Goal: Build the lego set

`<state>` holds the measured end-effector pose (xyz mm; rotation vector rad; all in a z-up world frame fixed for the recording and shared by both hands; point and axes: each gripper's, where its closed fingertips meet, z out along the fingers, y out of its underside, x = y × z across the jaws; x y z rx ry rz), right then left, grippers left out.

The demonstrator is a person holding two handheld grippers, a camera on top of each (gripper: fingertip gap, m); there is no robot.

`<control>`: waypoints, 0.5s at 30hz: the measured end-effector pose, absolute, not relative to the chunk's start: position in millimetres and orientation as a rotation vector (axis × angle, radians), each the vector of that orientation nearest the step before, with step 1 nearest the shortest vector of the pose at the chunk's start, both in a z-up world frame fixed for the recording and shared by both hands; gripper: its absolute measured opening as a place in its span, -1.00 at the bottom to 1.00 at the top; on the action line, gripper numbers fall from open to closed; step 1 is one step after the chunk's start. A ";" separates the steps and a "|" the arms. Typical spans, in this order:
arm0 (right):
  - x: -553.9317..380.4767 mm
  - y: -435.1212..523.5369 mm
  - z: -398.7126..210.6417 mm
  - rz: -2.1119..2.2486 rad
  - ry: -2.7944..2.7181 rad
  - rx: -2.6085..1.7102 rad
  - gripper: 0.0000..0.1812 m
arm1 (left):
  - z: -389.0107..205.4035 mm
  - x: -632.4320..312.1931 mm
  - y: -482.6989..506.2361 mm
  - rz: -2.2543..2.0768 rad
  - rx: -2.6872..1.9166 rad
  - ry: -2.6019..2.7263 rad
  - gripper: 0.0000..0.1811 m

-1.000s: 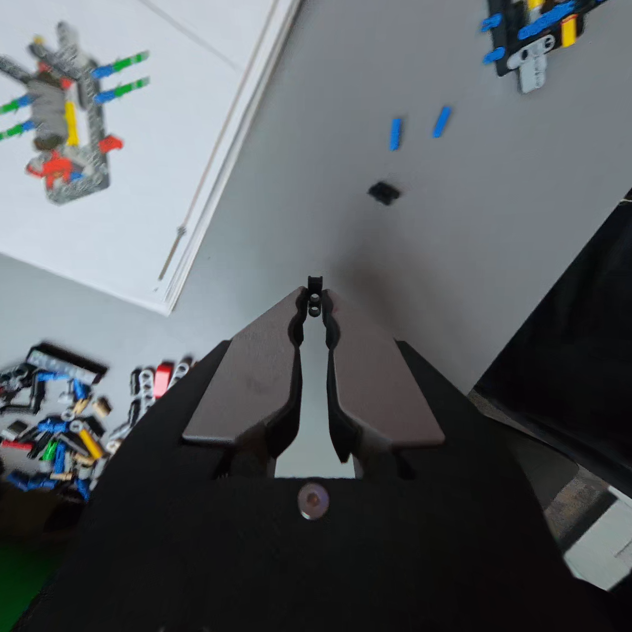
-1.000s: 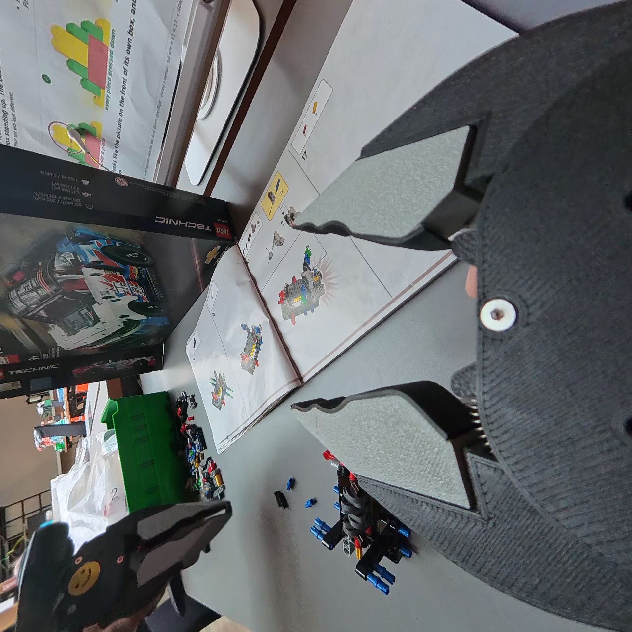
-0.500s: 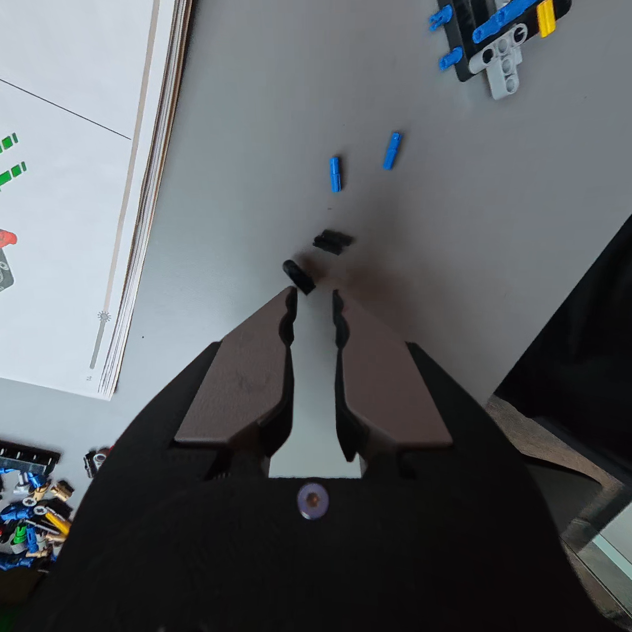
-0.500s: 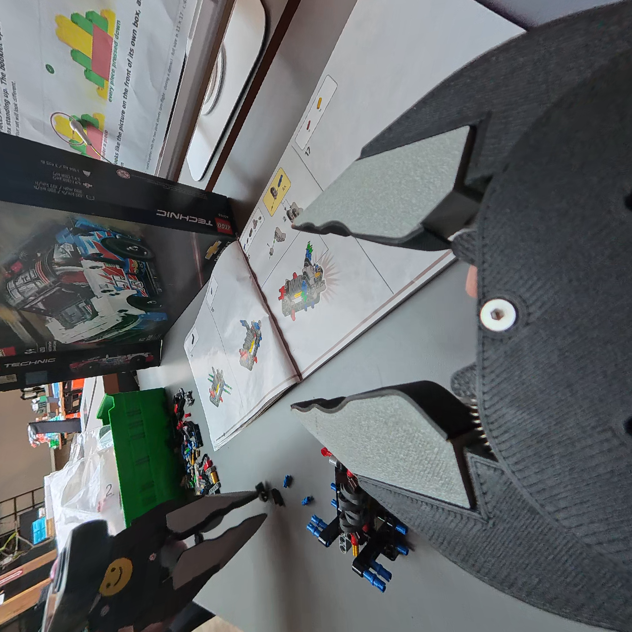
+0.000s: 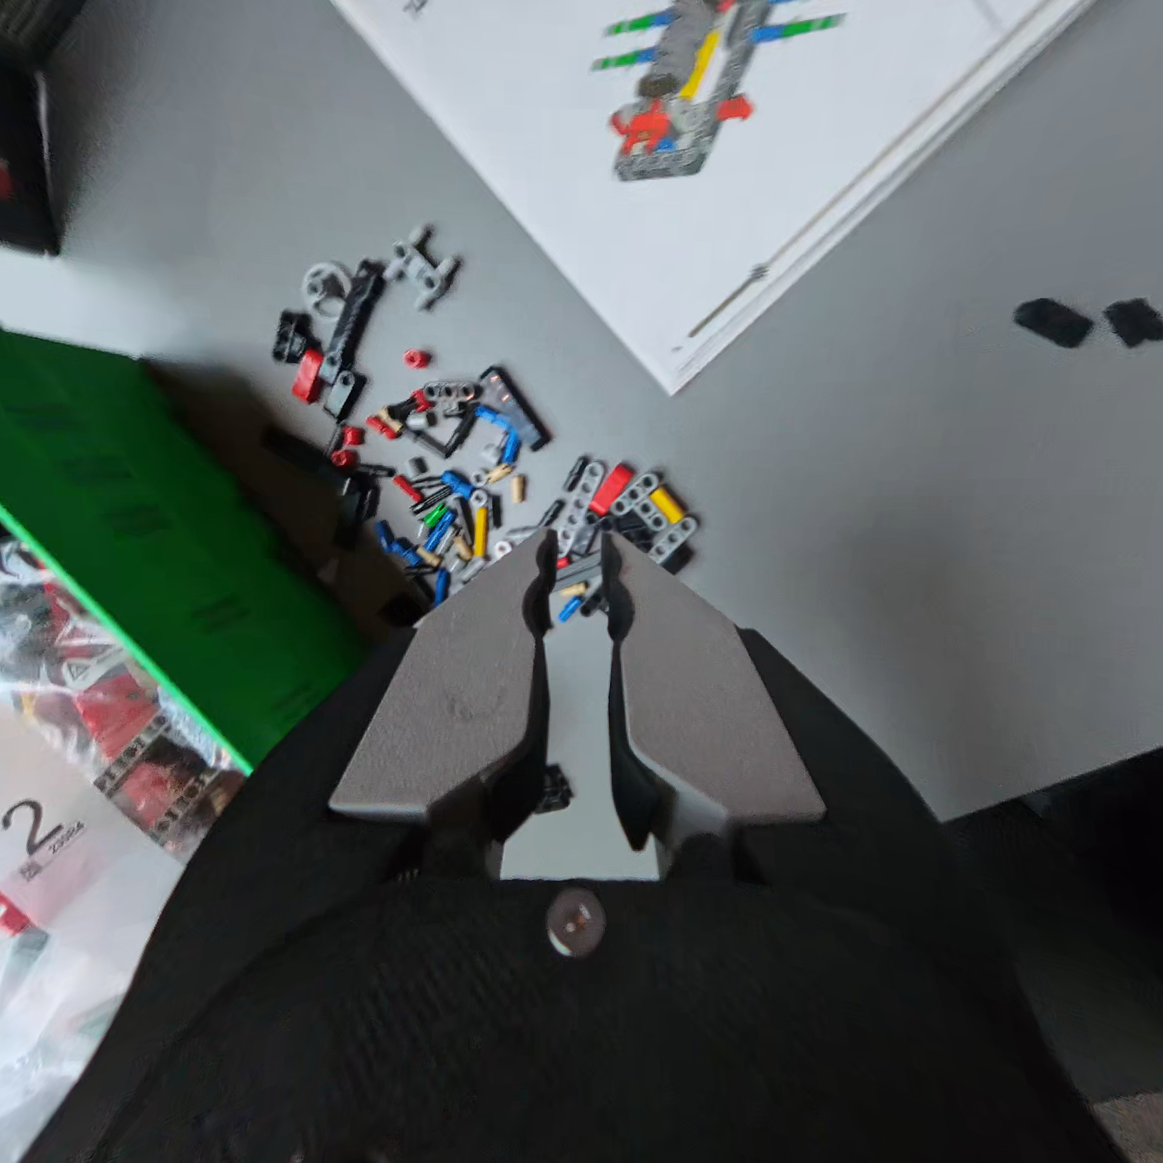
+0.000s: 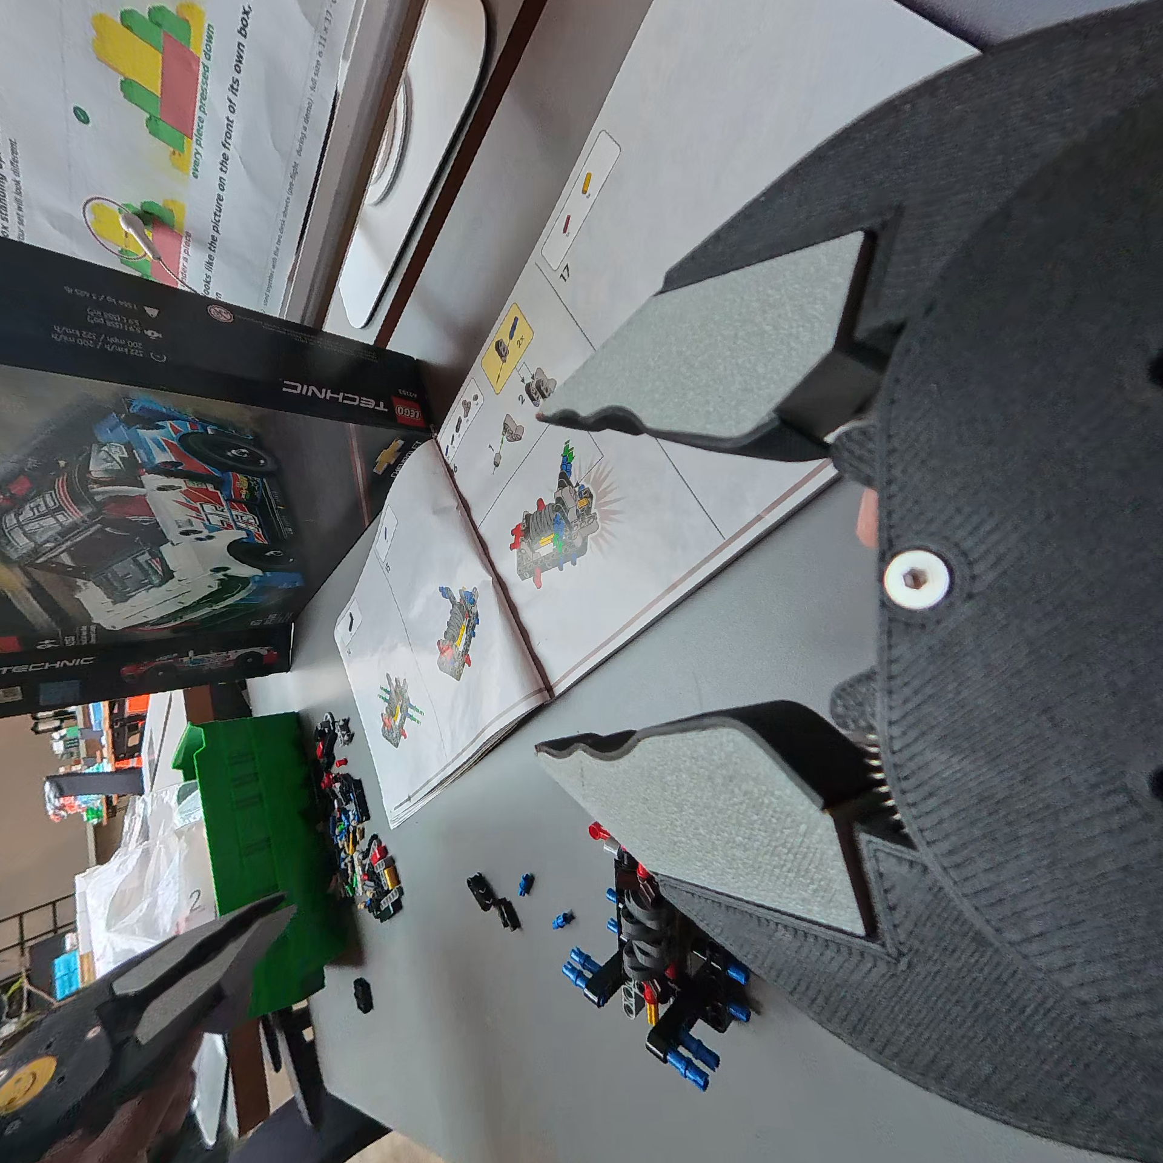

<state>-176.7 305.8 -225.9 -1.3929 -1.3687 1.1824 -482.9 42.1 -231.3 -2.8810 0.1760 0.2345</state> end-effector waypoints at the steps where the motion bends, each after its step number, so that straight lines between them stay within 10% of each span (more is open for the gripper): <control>1: -176.5 306.3 -225.8 1.182 -1.366 -1.394 0.04 | -232.4 -491.6 37.7 0.231 -2.887 0.132 -0.89; 15: -173.3 312.7 -224.3 1.197 -1.327 -1.411 0.03 | -289.6 -474.7 13.8 0.002 -2.995 0.280 -0.91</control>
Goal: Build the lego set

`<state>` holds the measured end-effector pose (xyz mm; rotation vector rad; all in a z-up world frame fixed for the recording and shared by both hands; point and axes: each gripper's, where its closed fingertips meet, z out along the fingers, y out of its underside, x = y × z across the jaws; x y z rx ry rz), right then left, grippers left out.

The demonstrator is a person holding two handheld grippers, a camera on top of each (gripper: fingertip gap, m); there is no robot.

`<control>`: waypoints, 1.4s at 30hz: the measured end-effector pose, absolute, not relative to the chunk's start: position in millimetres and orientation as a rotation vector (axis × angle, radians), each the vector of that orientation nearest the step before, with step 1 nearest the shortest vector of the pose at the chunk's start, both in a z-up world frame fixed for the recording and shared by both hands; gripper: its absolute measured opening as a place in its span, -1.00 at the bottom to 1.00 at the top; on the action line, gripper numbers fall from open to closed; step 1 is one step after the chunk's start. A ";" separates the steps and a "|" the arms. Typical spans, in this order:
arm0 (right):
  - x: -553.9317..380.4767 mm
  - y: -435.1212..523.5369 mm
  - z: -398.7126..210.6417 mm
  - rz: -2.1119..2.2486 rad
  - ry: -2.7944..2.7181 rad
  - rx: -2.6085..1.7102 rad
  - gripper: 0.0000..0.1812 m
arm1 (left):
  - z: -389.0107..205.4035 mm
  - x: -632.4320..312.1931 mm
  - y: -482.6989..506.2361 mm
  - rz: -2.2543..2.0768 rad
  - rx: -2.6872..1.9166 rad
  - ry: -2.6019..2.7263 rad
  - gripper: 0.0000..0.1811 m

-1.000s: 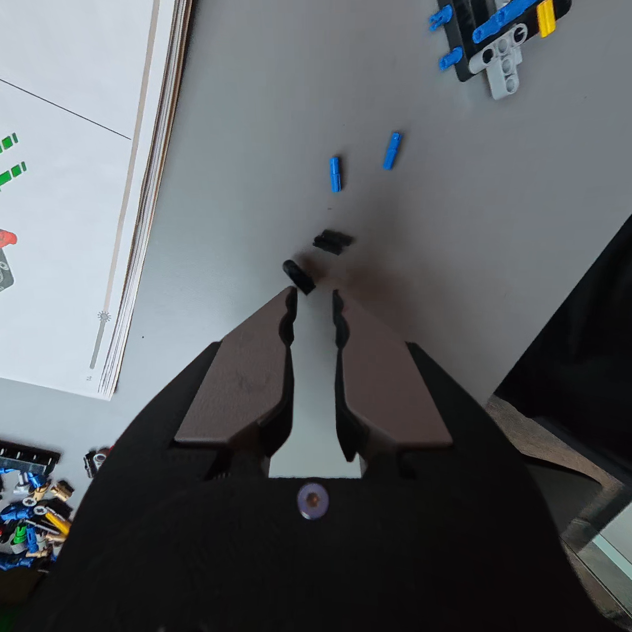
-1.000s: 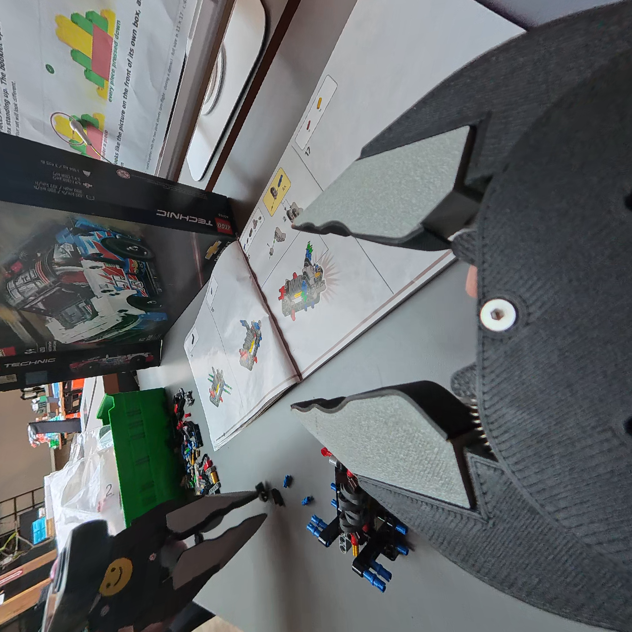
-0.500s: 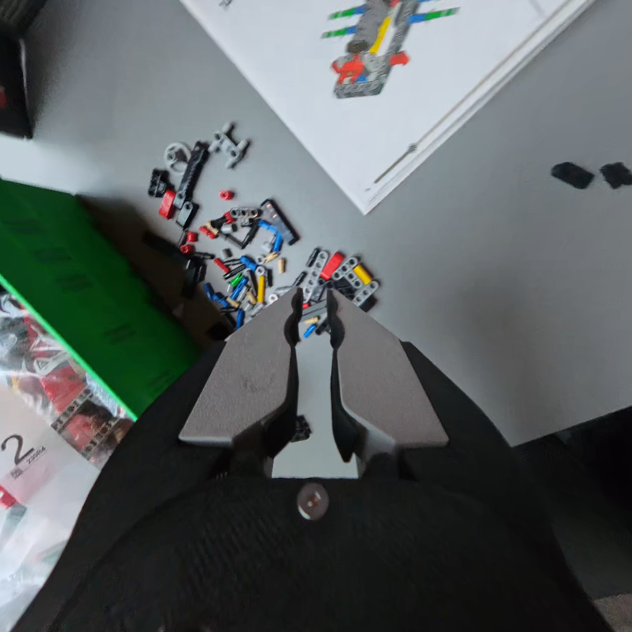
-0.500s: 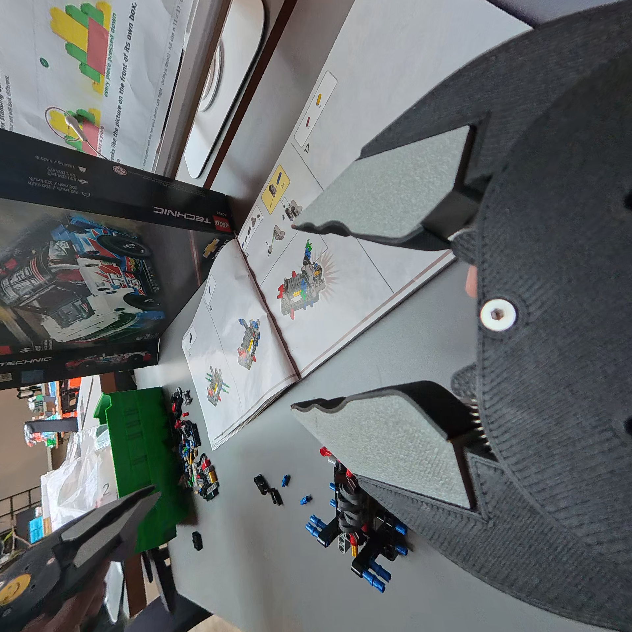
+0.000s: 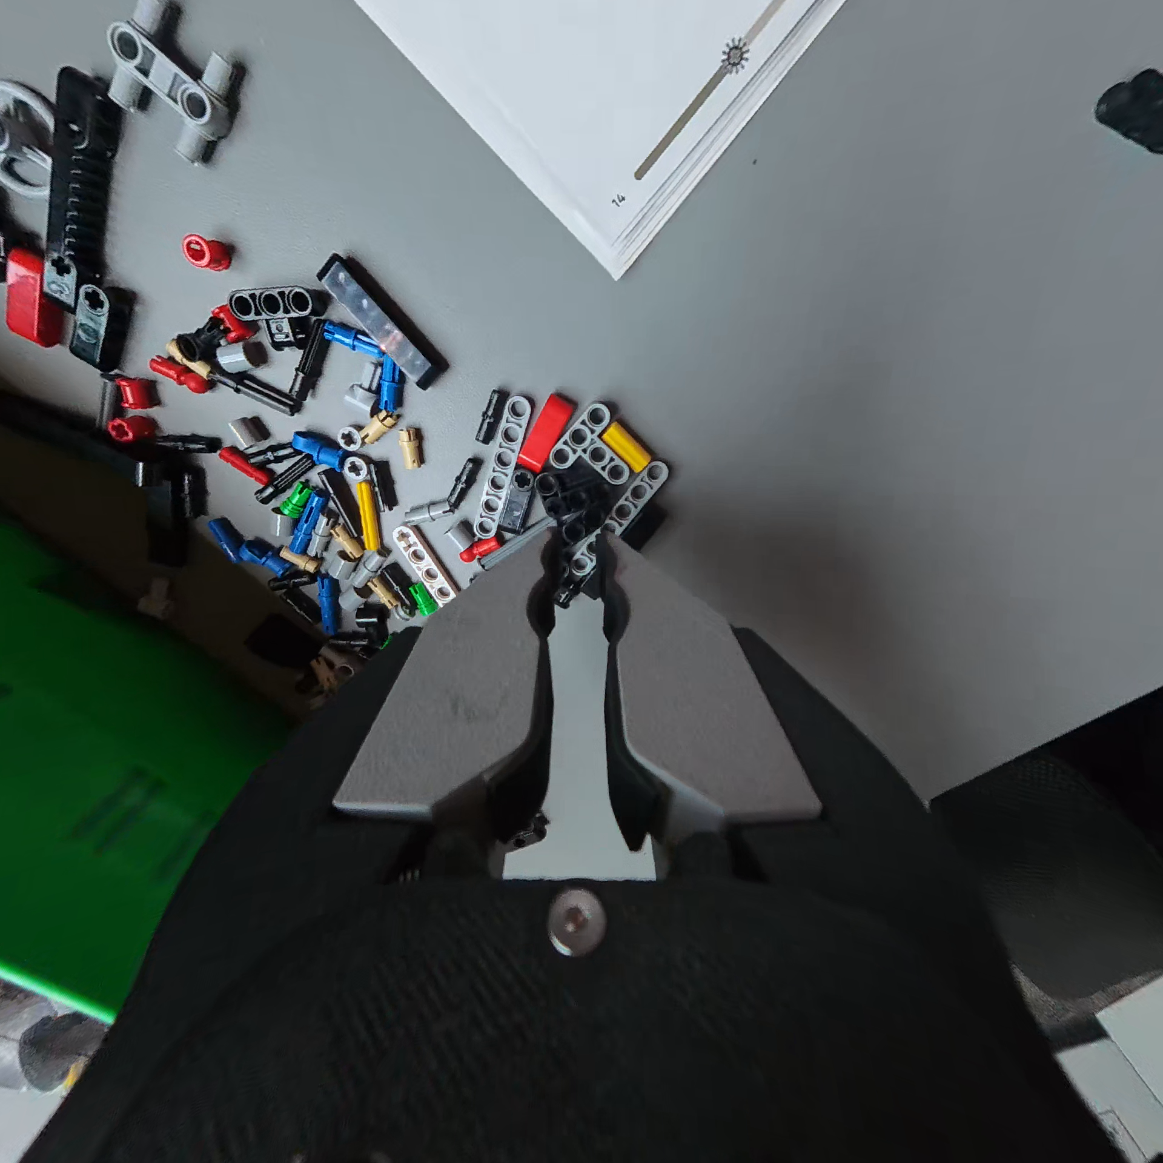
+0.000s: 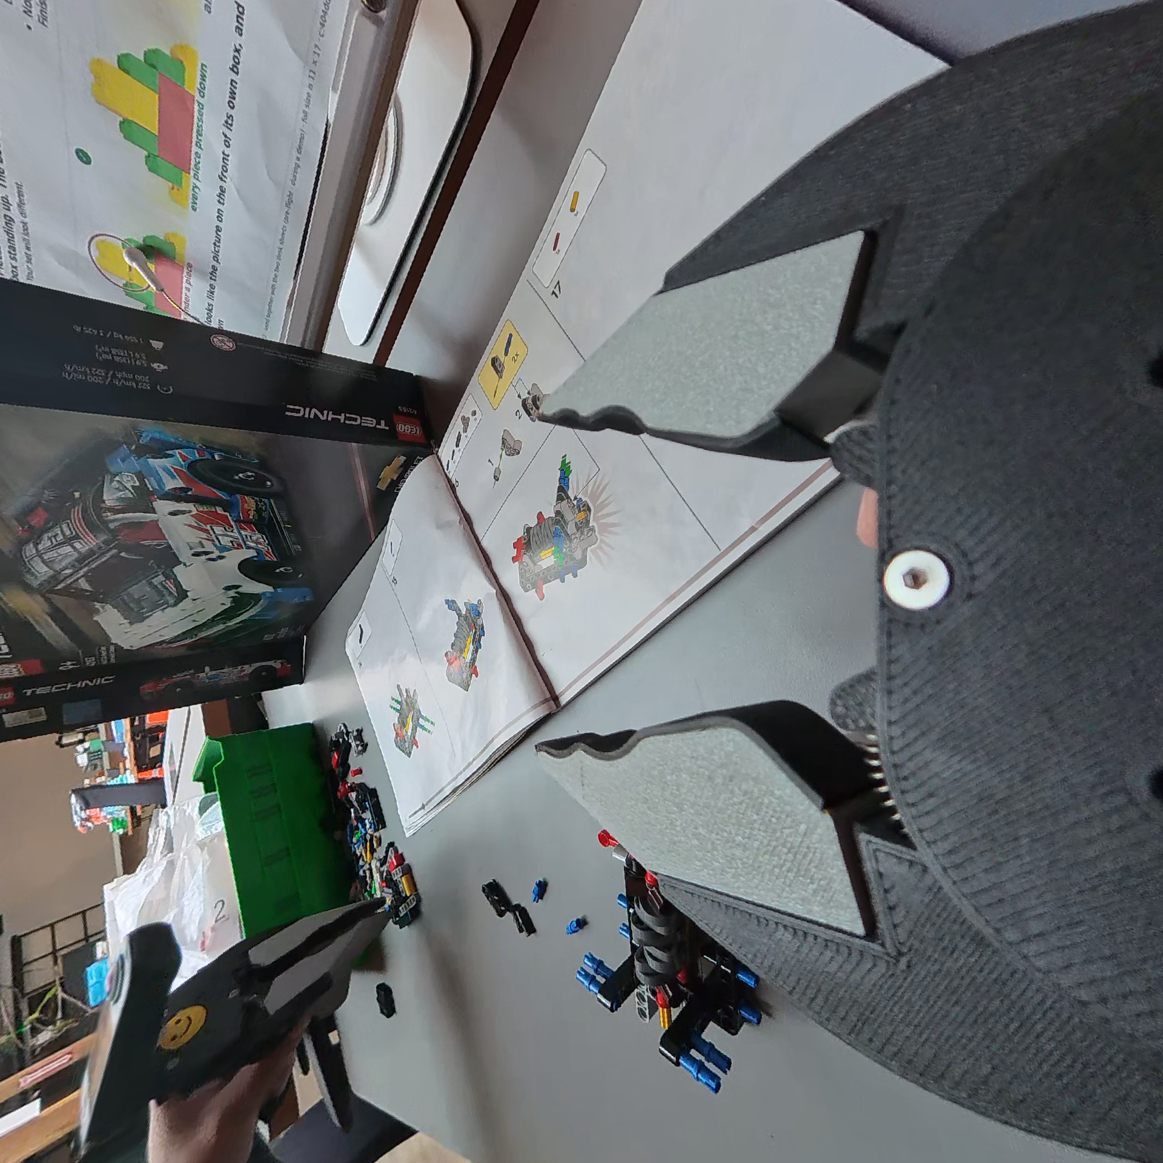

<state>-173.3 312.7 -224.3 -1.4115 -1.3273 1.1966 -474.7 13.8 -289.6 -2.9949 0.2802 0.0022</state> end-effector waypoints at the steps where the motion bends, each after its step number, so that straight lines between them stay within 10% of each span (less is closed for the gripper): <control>1: -173.6 312.4 -224.6 1.195 -1.330 -1.411 0.04 | -291.2 -474.6 13.3 -0.001 -3.001 0.282 -0.91; 42: -173.9 310.8 -224.9 1.198 -1.335 -1.412 0.04 | -285.9 -480.7 13.0 0.038 -2.914 0.479 -0.93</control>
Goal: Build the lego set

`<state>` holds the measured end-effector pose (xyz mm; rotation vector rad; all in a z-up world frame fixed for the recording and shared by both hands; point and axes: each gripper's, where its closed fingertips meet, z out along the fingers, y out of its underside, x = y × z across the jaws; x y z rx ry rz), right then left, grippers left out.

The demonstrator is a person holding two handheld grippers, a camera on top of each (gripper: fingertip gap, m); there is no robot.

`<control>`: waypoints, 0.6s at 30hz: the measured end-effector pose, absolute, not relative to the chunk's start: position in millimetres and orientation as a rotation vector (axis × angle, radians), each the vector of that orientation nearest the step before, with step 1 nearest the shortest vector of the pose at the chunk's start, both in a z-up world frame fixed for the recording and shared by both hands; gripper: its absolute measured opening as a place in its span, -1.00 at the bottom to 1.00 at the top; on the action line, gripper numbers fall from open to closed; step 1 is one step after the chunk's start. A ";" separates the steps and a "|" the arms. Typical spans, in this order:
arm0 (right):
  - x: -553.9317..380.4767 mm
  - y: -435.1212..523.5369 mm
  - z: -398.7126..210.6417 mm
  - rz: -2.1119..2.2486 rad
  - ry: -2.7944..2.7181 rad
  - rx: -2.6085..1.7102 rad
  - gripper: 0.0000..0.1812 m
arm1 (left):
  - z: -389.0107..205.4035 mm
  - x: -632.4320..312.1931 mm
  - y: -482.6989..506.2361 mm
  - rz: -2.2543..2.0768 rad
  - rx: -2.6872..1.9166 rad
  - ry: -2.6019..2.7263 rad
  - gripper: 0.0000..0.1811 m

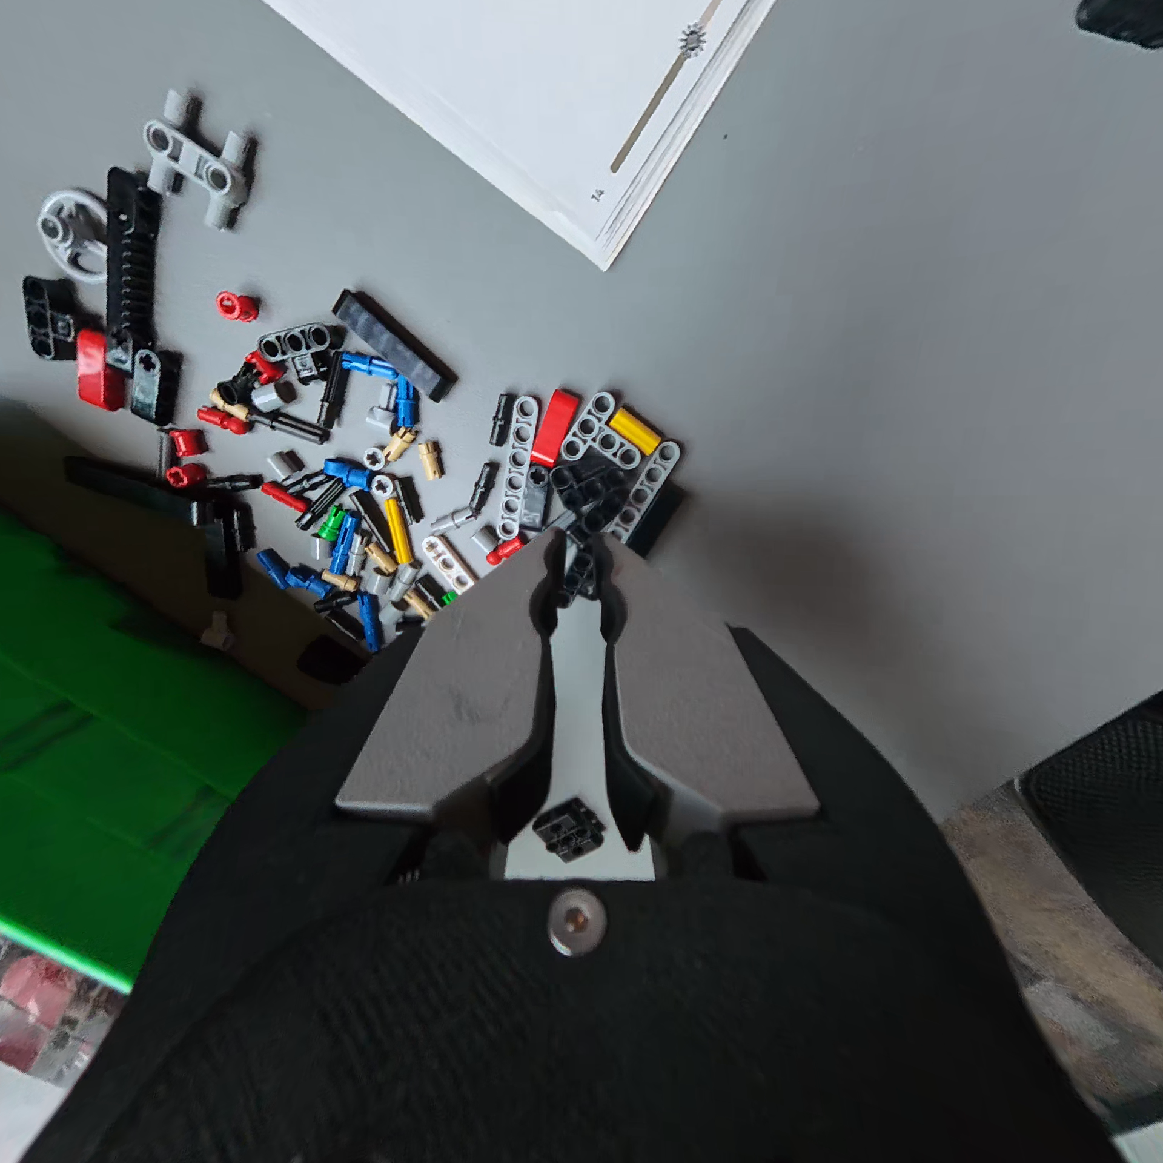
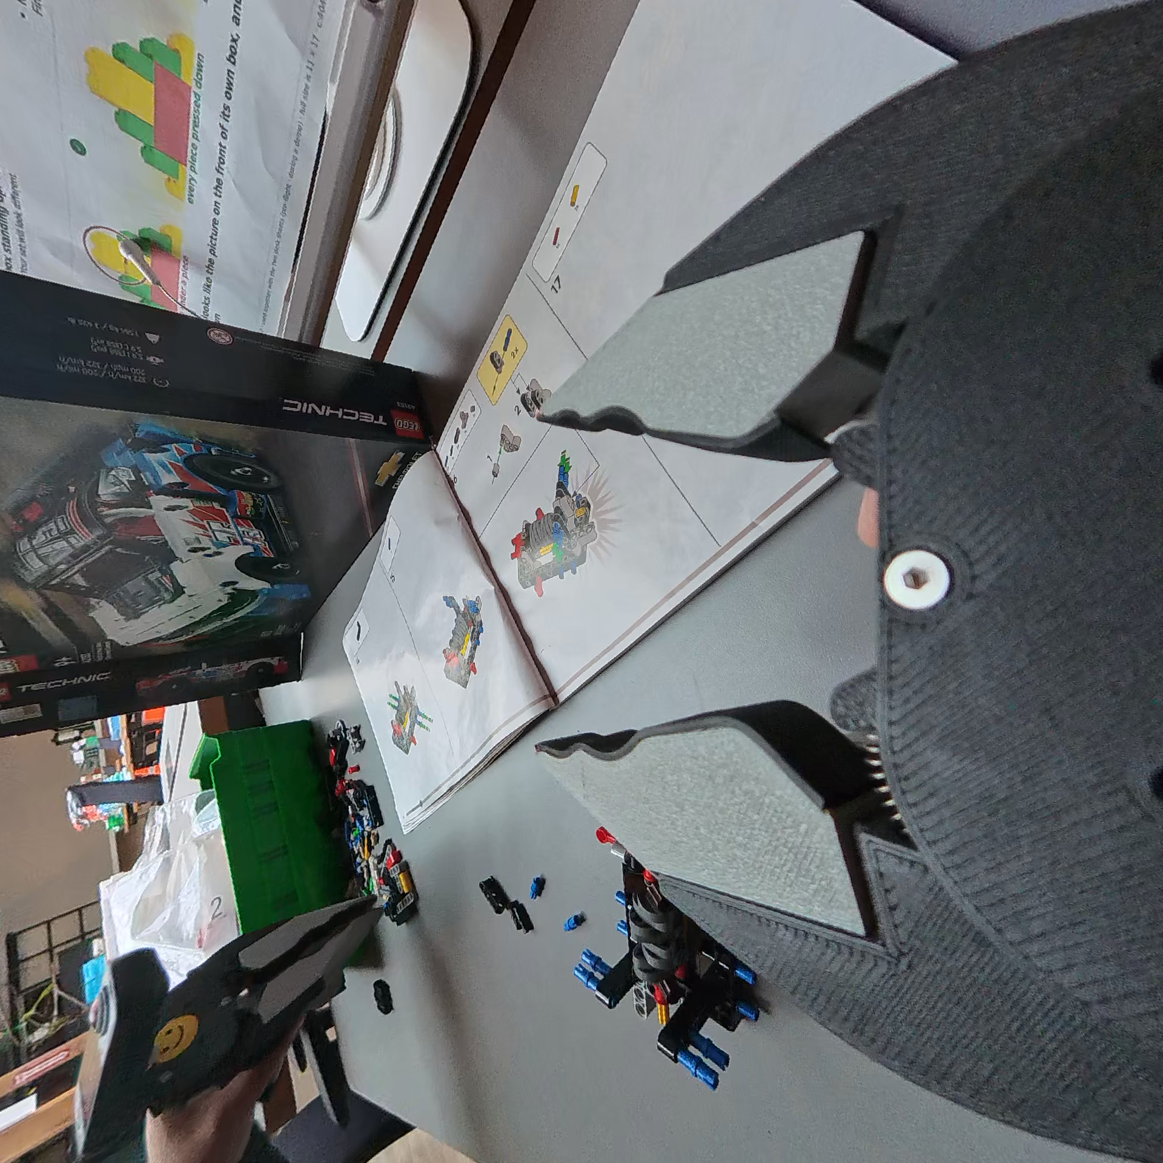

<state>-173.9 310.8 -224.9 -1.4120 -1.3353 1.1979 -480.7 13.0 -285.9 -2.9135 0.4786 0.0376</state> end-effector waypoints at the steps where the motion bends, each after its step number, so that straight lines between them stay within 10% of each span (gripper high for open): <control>1: -173.8 311.1 -224.7 1.198 -1.333 -1.412 0.03 | -288.3 -478.4 12.6 0.025 -2.914 0.514 -0.93; 18: -173.7 310.1 -225.5 1.187 -1.343 -1.407 0.03 | -300.1 -477.2 15.9 0.033 -2.908 0.606 -0.94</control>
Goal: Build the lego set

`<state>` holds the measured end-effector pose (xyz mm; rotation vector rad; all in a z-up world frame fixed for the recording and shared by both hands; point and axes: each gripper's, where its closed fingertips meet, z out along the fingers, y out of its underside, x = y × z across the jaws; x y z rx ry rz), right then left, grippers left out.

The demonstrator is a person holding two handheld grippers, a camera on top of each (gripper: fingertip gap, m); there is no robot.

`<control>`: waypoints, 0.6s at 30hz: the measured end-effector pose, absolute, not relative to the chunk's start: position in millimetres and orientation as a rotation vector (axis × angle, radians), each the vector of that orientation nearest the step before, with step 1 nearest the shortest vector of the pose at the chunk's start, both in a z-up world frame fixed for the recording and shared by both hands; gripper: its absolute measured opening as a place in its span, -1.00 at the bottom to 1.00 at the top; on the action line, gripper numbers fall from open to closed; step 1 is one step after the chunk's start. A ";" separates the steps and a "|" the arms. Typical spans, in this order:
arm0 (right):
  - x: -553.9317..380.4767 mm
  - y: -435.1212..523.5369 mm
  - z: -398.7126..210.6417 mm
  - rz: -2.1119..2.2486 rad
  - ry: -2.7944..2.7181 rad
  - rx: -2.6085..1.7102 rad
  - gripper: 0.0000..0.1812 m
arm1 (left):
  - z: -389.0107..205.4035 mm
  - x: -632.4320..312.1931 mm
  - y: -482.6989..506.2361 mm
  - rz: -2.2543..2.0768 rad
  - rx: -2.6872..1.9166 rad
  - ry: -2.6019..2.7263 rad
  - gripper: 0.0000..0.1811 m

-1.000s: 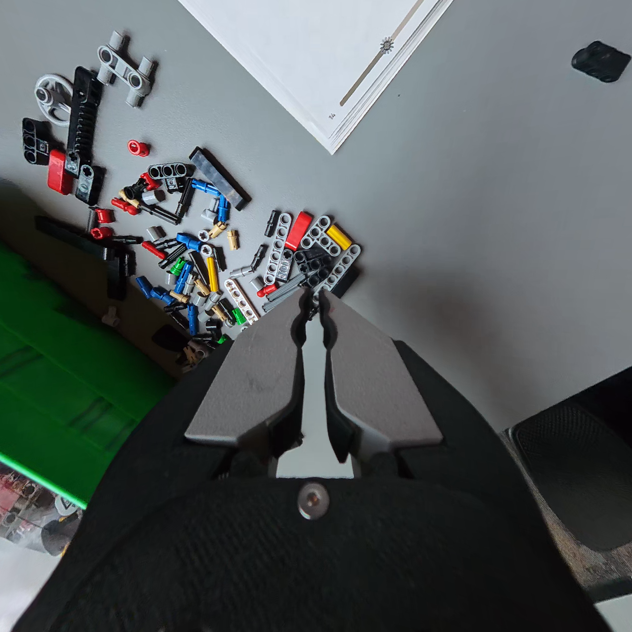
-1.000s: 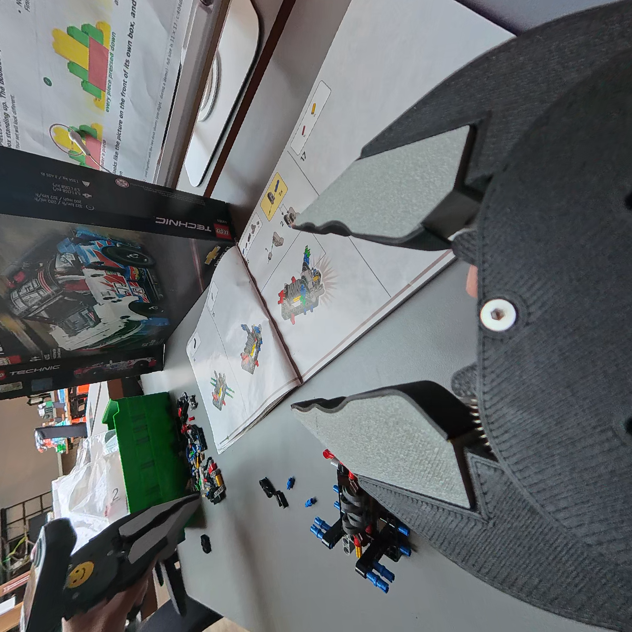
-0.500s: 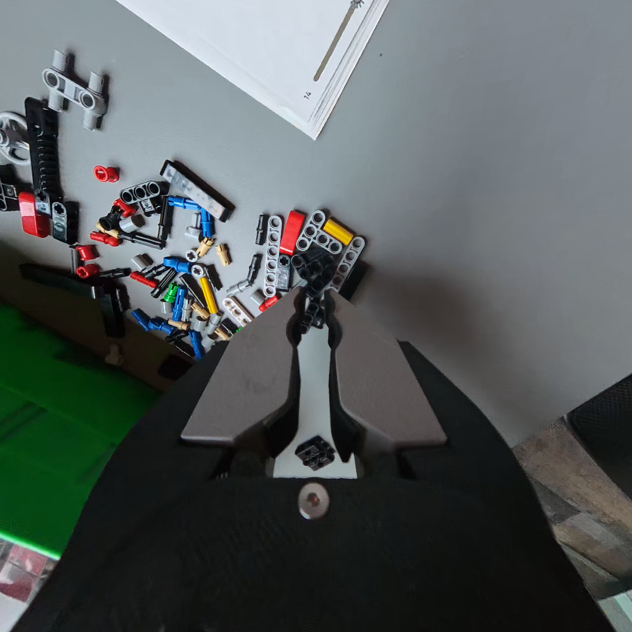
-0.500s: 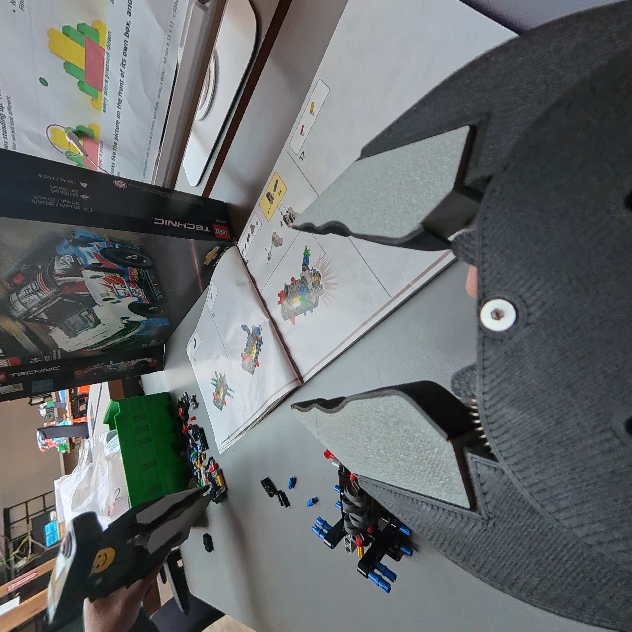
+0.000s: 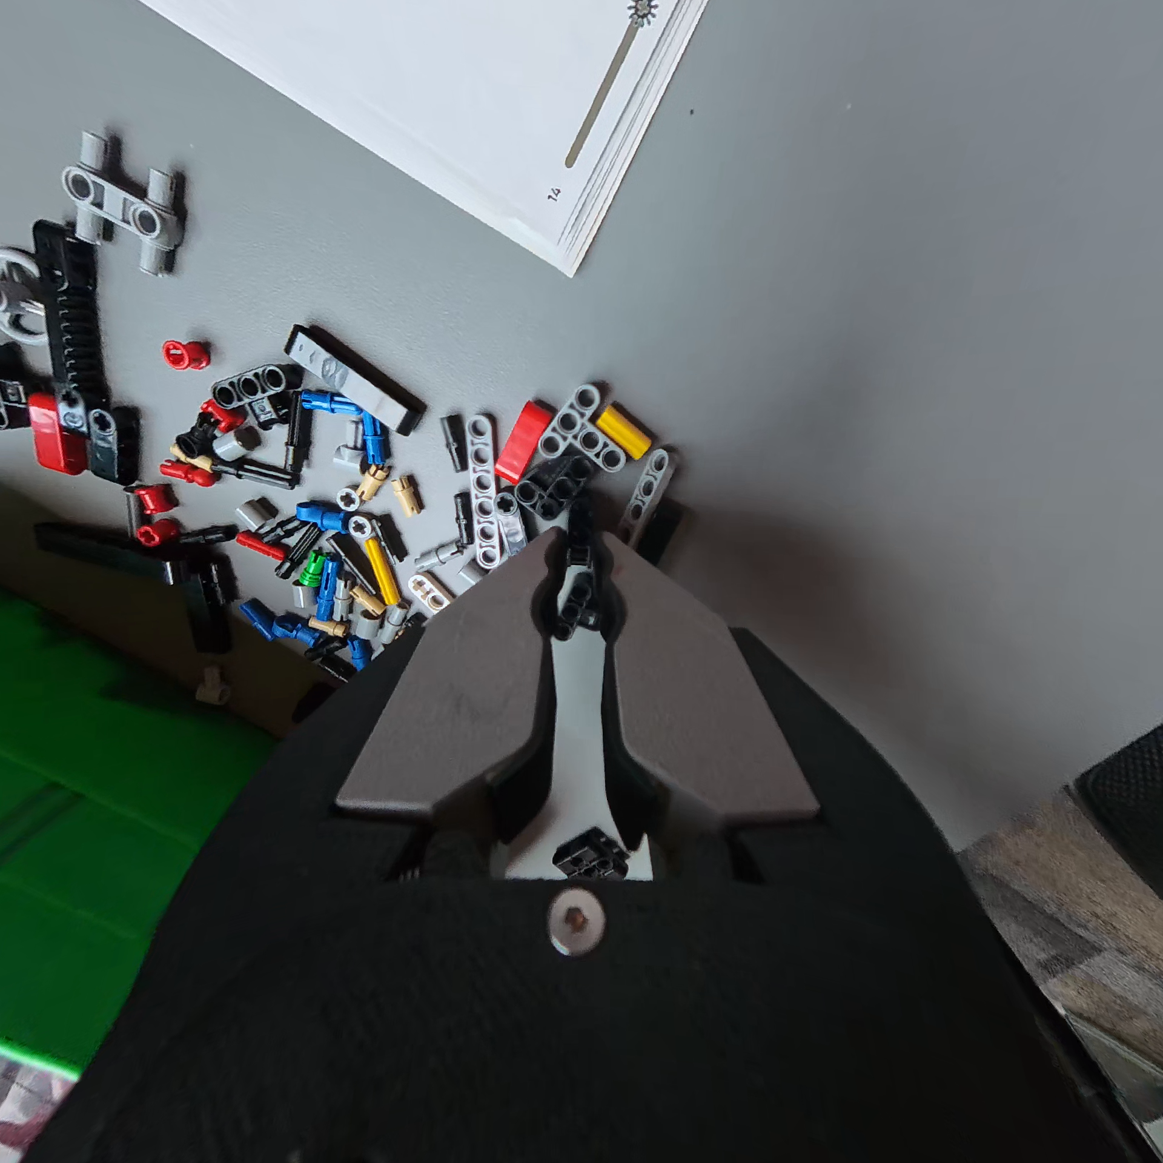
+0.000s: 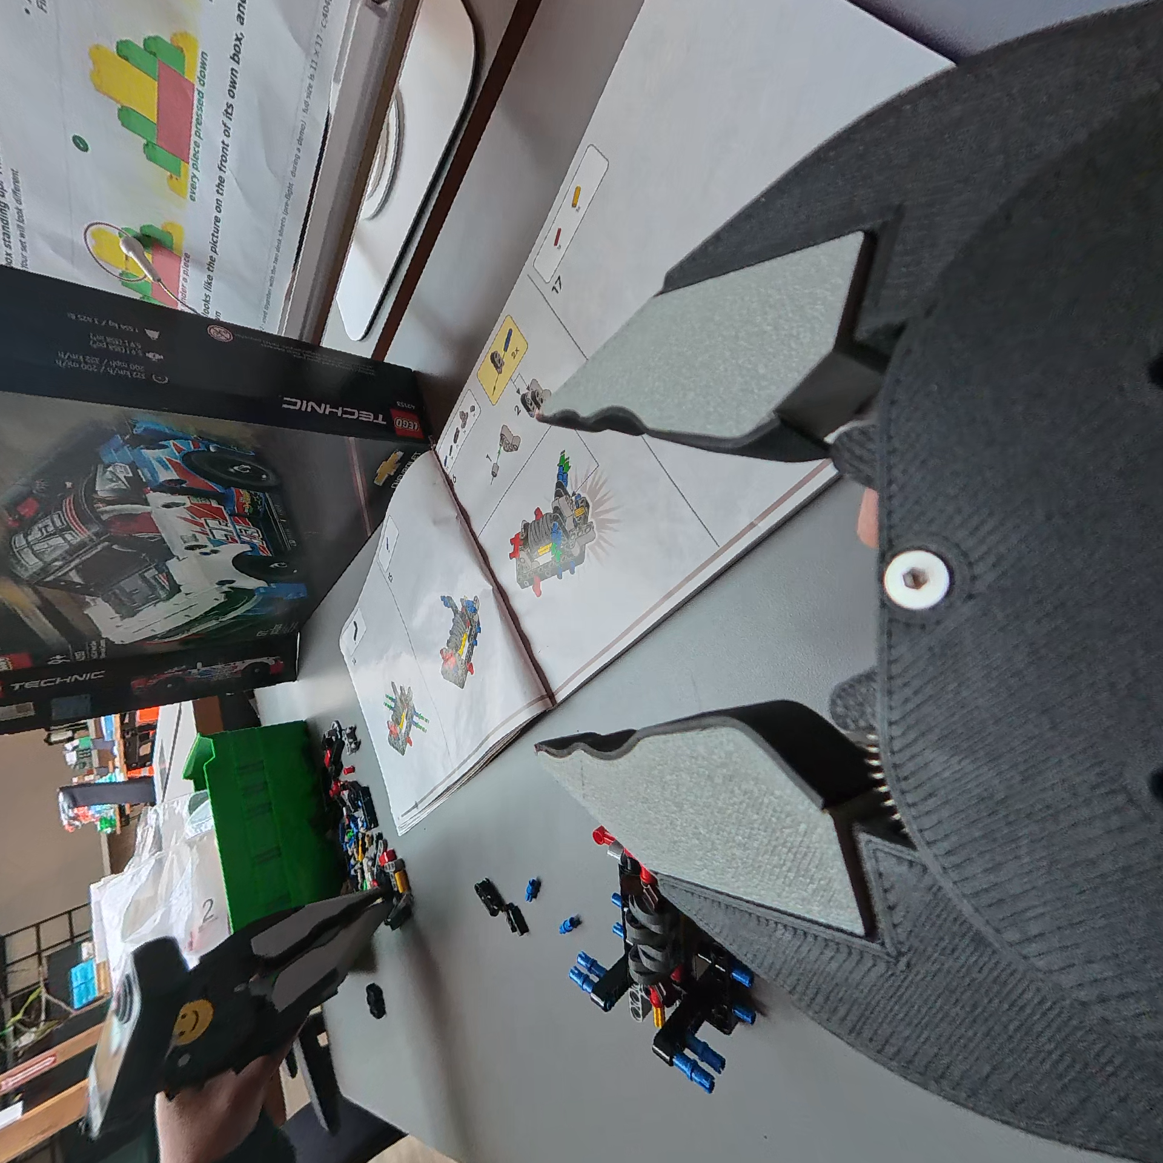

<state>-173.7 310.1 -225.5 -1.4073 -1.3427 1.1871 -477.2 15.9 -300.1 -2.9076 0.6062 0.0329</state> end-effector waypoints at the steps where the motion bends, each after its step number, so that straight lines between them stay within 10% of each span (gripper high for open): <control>1: -173.7 310.0 -225.5 1.188 -1.343 -1.407 0.03 | -297.7 -477.3 16.2 0.034 -2.898 0.593 -0.94; 18: -173.8 309.5 -225.8 1.187 -1.347 -1.408 0.03 | -269.9 -341.1 59.3 -0.121 -2.661 0.699 -0.94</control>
